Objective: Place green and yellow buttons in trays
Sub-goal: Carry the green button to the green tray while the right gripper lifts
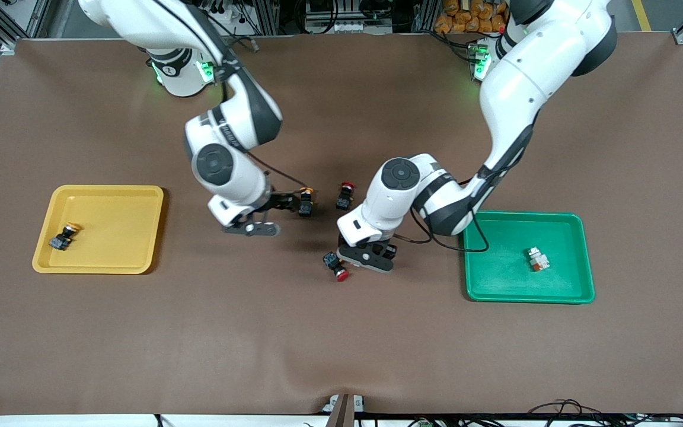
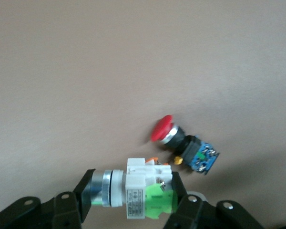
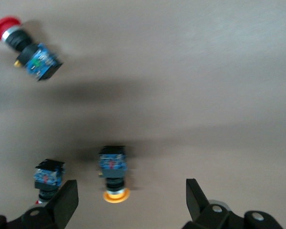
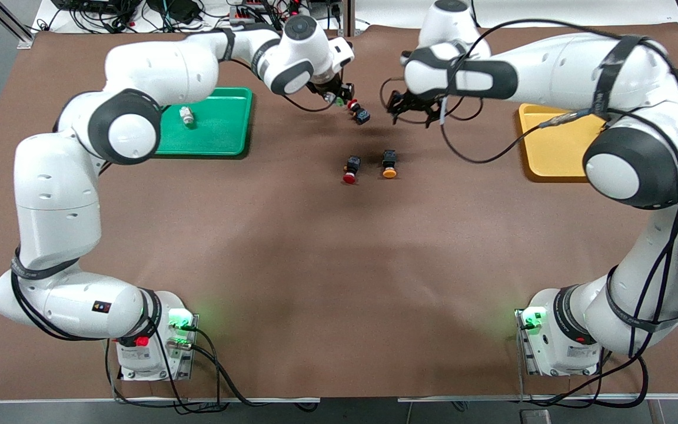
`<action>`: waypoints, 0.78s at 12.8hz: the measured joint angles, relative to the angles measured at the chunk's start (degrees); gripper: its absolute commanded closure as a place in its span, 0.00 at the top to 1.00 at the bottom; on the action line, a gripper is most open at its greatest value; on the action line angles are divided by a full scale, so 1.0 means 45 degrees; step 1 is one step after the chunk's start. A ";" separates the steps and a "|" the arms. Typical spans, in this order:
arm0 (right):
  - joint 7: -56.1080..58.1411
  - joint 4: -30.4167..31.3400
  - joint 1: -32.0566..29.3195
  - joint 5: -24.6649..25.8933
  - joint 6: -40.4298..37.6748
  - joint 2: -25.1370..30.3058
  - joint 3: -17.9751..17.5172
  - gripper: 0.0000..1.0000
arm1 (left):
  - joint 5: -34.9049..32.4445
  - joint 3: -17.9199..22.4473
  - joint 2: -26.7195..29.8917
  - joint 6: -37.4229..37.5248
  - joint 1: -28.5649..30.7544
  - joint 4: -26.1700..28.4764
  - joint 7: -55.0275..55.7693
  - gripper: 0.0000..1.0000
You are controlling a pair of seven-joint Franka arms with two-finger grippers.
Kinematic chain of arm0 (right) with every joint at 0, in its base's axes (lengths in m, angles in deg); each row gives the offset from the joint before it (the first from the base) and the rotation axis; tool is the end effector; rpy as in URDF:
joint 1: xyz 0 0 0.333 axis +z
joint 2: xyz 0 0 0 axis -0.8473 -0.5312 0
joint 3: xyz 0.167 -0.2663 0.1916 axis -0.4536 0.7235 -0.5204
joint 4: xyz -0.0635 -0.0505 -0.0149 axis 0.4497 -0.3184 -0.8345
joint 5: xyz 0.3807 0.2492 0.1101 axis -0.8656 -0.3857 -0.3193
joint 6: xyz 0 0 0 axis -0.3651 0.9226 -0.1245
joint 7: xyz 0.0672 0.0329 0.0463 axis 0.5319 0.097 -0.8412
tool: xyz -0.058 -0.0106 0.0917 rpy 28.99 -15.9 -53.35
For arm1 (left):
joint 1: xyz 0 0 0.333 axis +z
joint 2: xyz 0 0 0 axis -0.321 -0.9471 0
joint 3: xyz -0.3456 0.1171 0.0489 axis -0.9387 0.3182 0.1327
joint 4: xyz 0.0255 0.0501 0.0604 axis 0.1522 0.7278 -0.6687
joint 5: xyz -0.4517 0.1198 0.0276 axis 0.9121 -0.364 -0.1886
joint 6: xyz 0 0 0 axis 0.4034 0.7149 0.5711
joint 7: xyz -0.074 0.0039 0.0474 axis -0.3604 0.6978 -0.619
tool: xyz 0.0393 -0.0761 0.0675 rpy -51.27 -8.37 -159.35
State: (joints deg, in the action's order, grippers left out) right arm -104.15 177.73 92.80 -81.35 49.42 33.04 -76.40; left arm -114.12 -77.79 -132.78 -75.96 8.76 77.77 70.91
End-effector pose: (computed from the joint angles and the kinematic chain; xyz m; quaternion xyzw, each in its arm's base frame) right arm 0.5980 0.4065 0.2859 -0.9955 0.0442 0.0665 0.0502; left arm 0.6760 -0.5074 0.2470 0.9794 -0.1459 0.1141 0.0803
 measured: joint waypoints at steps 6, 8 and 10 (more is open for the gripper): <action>-0.2001 0.0058 0.1607 0.0011 0.1680 -0.1721 0.0024 1.00 | -0.0001 -0.1218 0.0179 0.1668 0.3130 0.0435 -0.0740 0.13; -0.2167 0.0058 0.1642 0.0016 0.1680 -0.1920 0.0027 1.00 | 0.0000 -0.1307 0.0208 0.2285 0.3841 0.0433 -0.0758 0.15; -0.2182 0.0059 0.1710 0.0028 0.1679 -0.2086 0.0029 1.00 | 0.0000 -0.1561 0.0387 0.3836 0.4544 0.0435 -0.0759 0.18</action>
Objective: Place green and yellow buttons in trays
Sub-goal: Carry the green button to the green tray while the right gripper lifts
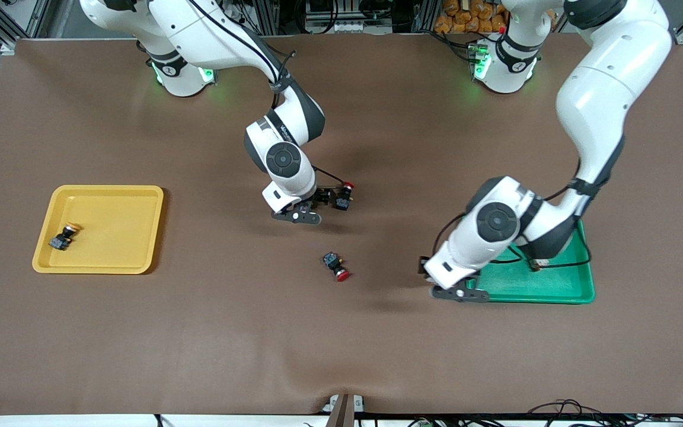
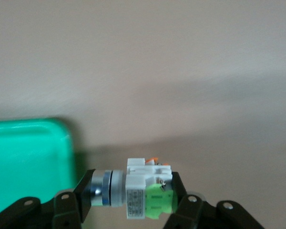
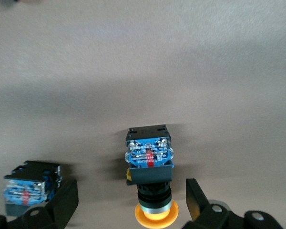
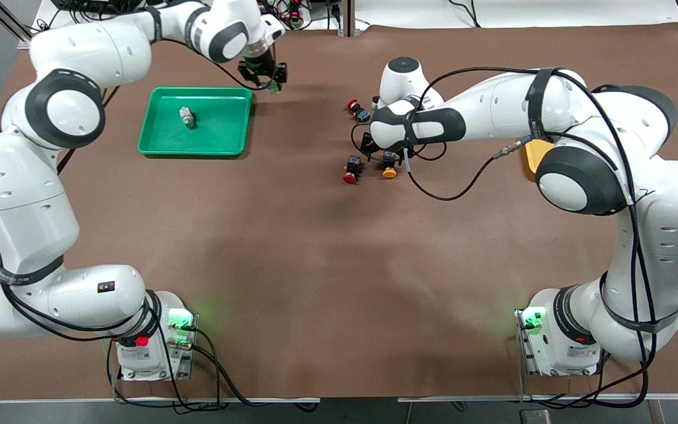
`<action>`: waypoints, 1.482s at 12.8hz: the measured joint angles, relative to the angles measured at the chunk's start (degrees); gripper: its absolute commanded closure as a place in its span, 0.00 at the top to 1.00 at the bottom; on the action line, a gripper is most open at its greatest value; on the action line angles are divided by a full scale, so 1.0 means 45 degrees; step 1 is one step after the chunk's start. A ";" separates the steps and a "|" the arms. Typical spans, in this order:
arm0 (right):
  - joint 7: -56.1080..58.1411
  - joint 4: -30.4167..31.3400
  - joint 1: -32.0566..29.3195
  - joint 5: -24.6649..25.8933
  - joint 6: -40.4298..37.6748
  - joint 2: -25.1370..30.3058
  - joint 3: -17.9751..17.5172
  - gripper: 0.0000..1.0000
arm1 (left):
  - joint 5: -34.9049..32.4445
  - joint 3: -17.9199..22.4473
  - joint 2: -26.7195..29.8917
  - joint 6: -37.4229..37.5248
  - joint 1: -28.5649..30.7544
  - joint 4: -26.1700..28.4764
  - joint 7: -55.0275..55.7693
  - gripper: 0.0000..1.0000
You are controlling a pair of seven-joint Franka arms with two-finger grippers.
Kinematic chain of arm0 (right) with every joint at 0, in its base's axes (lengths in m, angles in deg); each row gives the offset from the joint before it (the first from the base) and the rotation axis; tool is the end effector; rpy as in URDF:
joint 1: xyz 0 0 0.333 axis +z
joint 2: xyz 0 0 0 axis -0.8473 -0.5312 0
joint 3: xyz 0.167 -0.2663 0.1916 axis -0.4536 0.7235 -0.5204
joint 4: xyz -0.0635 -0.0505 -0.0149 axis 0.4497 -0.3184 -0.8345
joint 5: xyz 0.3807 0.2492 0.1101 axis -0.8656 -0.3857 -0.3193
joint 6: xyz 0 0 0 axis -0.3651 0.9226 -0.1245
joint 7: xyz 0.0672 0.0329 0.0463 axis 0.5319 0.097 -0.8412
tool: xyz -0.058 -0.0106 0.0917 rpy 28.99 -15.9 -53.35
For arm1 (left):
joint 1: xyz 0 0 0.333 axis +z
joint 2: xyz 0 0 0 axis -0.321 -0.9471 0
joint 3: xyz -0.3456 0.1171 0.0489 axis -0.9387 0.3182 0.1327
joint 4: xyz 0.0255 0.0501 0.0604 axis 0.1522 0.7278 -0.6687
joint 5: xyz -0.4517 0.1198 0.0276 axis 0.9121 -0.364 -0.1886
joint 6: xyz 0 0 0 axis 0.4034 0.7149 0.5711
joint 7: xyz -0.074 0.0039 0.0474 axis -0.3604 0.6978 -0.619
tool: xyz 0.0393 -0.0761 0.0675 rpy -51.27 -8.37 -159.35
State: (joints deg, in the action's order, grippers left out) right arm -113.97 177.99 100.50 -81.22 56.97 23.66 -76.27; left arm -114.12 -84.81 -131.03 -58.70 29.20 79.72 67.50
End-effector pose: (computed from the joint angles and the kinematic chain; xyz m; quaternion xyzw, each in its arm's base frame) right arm 0.5392 0.4764 0.1757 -0.9941 0.0737 0.0778 0.0174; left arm 0.7588 -0.2960 0.2603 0.9989 -0.0425 0.0152 0.0086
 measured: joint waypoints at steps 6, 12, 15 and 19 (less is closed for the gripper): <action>-0.0038 -0.0002 0.0124 0.0410 0.0290 -0.0228 0.0263 0.13 | -0.0007 -0.0934 0.0344 0.2420 0.2696 0.0966 -0.0106 0.32; -0.0054 -0.0314 0.0131 0.0462 0.0229 0.0120 0.1046 0.09 | -0.0041 -0.0958 0.0333 0.2186 0.3086 0.1334 -0.0309 1.00; 0.1061 -0.0539 0.0090 0.0526 -0.1413 0.1669 0.2873 0.11 | -0.0060 -0.0958 0.0333 0.2153 0.3282 0.1298 -0.0309 1.00; 0.5107 -0.0440 -0.0579 0.0566 -0.3575 0.2838 0.5517 0.13 | -0.0088 -0.1089 0.0475 0.2142 0.3451 0.1137 -0.0344 1.00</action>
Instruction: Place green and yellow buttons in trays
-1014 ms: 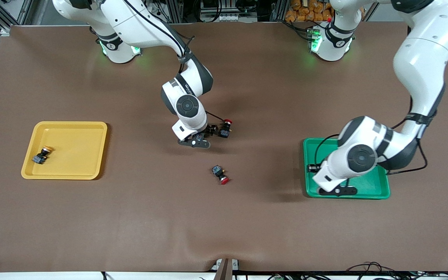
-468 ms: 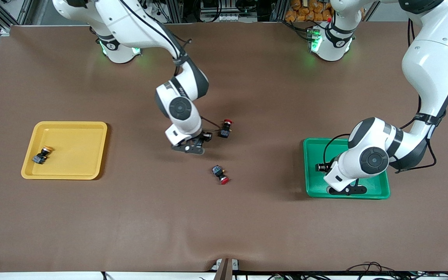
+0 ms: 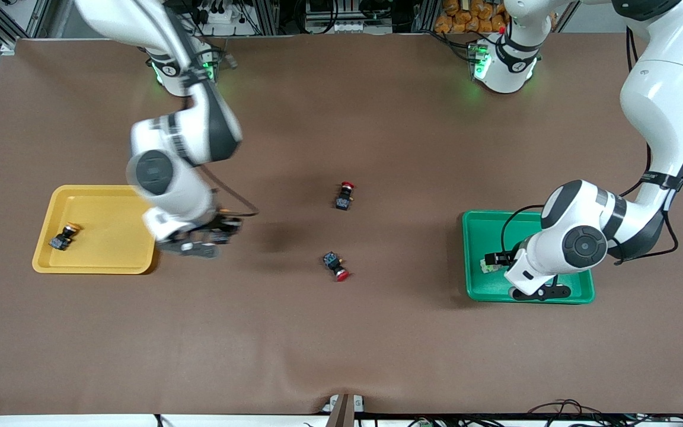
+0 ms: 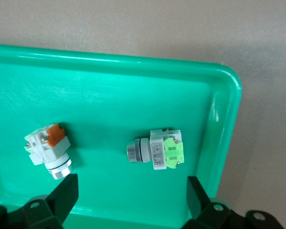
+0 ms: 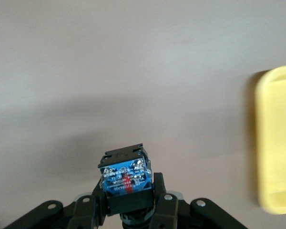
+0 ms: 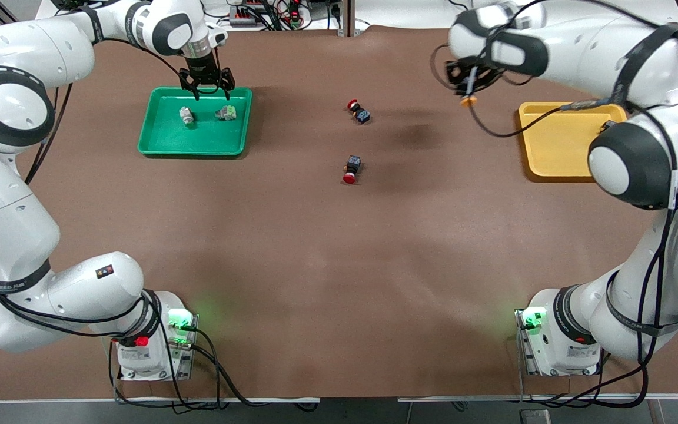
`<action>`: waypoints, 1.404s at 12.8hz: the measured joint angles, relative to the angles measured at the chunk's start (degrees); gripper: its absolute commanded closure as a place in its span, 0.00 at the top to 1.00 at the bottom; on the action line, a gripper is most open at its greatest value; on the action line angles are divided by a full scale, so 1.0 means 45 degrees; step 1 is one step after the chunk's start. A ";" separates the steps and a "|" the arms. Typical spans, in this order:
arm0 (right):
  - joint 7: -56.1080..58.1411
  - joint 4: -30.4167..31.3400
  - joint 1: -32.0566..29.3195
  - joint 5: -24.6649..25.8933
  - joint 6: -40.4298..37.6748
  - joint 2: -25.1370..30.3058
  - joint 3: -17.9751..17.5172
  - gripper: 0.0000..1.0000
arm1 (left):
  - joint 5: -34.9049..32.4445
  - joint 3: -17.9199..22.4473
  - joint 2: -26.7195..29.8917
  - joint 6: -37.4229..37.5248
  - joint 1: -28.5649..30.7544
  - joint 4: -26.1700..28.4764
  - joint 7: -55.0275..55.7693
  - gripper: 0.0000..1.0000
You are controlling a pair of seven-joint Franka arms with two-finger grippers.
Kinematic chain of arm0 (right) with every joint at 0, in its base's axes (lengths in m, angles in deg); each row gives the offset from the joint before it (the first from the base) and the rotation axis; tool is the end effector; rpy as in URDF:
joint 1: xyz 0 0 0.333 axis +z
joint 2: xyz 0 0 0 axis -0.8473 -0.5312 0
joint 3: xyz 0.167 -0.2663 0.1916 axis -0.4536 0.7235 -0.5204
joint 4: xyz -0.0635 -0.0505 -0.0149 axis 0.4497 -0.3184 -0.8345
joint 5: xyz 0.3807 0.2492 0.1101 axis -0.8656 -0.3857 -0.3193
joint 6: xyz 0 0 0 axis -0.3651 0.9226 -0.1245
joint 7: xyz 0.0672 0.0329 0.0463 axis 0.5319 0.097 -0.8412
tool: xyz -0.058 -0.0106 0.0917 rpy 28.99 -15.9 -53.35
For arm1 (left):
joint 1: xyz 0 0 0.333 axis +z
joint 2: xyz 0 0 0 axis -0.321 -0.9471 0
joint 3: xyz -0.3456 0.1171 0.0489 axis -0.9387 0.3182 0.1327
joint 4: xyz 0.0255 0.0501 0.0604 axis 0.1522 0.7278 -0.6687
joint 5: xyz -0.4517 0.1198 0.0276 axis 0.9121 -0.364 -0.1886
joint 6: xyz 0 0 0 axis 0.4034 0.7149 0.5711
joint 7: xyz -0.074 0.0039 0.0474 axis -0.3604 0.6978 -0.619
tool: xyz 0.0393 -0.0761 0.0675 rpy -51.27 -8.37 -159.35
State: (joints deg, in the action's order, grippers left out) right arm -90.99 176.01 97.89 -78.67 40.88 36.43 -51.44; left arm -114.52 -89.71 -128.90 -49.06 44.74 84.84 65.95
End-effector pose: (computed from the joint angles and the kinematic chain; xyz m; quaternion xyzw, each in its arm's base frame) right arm 0.6874 0.2025 0.3563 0.9969 -0.0684 -0.0322 0.0232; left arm 0.7614 -0.1407 0.2606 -0.9974 -0.0250 0.0623 0.0255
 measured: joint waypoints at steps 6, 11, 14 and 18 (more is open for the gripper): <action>0.5291 0.0399 -0.4159 0.0019 -0.0816 -0.0169 0.0451 1.00 | -0.0020 -0.0339 0.2975 0.0070 0.0071 -0.0317 -0.0107 1.00; 0.6556 0.0314 -0.4899 0.0009 -0.0854 -0.0204 0.0301 1.00 | 0.0232 -0.0342 0.4719 0.1441 0.0148 -0.0843 -0.0218 1.00; 0.6557 -0.0194 -0.4840 -0.0001 -0.0890 -0.0176 0.0151 1.00 | 0.1458 -0.0336 0.4801 0.2557 0.0360 -0.1628 -0.1092 1.00; 0.6553 -0.2075 -0.4644 -0.0032 -0.3398 0.0077 0.0103 1.00 | 0.1657 -0.0358 0.5253 0.2975 0.0566 -0.1861 -0.1548 1.00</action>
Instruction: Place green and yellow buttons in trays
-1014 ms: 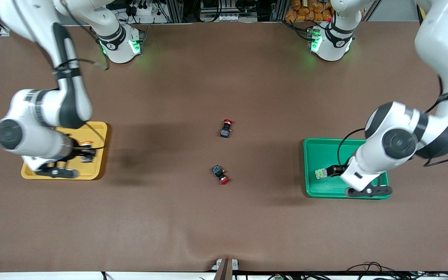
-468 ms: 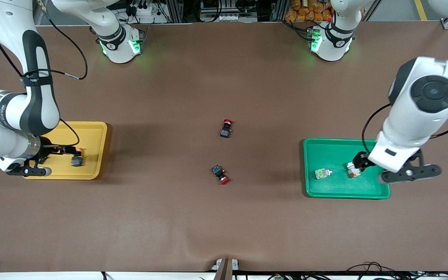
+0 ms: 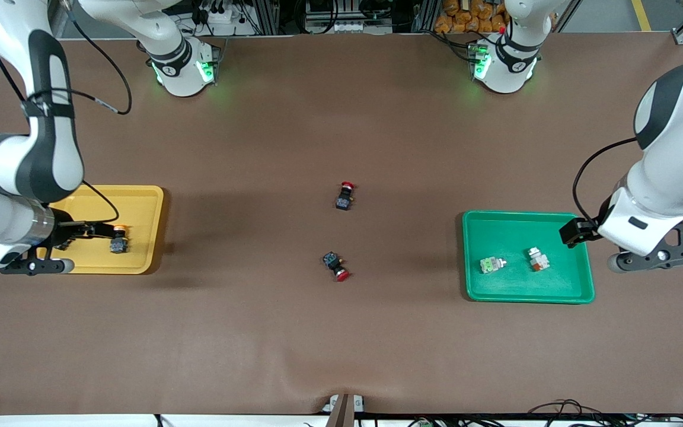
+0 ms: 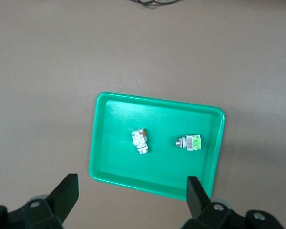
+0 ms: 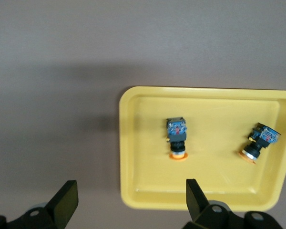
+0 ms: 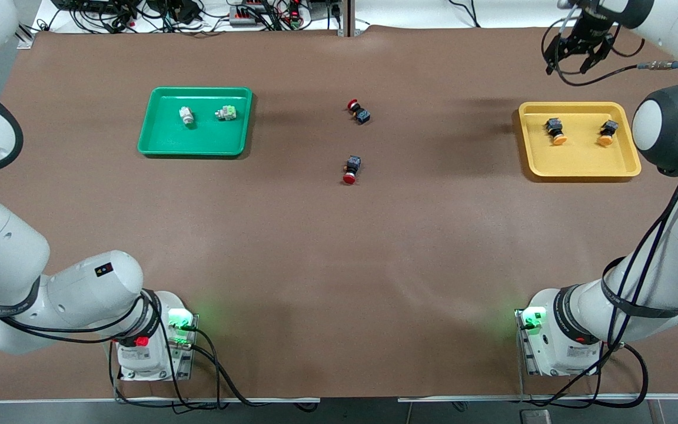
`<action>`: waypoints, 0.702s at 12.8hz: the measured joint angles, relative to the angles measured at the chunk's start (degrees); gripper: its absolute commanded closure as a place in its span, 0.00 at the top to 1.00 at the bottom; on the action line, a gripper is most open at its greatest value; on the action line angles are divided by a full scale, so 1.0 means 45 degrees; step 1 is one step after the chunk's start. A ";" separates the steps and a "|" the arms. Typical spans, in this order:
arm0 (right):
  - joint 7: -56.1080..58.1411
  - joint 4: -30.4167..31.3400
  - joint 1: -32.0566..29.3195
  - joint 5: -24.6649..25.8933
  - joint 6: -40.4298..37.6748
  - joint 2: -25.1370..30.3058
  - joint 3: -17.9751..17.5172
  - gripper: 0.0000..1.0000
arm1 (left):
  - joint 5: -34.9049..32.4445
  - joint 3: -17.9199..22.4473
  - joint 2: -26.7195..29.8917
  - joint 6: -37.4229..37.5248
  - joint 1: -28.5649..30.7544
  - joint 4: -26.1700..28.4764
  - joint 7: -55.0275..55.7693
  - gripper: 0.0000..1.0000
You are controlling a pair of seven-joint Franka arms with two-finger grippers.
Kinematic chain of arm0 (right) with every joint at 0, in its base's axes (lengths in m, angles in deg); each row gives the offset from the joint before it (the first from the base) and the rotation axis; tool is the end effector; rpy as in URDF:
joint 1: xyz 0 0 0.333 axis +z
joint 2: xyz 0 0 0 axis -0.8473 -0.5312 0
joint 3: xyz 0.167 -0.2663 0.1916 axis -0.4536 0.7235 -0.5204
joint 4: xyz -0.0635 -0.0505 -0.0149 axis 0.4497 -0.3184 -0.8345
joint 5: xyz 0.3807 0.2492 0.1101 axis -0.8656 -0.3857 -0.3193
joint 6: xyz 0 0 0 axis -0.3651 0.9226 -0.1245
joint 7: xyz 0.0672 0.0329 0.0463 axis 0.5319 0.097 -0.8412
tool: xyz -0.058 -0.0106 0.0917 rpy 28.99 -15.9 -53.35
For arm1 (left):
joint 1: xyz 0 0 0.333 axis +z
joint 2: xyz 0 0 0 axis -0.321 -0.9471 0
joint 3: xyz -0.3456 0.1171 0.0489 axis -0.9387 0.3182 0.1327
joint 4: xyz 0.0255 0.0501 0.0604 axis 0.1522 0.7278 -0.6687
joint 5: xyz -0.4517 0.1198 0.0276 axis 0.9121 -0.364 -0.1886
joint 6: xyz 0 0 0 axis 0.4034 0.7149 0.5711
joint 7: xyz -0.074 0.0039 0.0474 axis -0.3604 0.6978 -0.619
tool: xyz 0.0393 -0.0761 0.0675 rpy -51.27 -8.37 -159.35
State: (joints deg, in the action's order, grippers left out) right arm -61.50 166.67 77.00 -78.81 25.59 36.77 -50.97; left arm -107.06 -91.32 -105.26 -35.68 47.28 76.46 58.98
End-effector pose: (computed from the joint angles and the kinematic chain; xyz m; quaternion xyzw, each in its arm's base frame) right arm 0.7256 -0.0461 0.4249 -0.9961 -0.0139 0.0866 0.0087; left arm 0.7390 -0.1113 0.5762 -0.9940 -0.0437 -0.0533 0.0849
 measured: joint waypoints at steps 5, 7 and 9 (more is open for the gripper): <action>-0.1470 -0.0760 -0.1406 0.0198 -0.2837 0.2243 -0.2380 1.00 | 0.0688 -0.0043 0.1097 0.0918 0.0122 -0.0007 -0.0296 1.00; -0.2756 -0.0764 -0.2484 0.0839 -0.3808 0.3469 -0.4273 1.00 | 0.1864 0.0082 0.1463 0.0934 0.0493 -0.0014 -0.0523 1.00; -0.3445 -0.0762 -0.3382 0.1498 -0.4643 0.4645 -0.5891 1.00 | 0.3293 0.1260 0.2096 0.0941 0.0087 -0.0016 -0.0893 1.00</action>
State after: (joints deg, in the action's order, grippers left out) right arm -77.01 163.24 61.78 -72.07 4.70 57.68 -77.48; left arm -92.24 -85.65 -95.82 -31.44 47.67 76.39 54.96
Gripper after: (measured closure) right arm 0.000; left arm 0.000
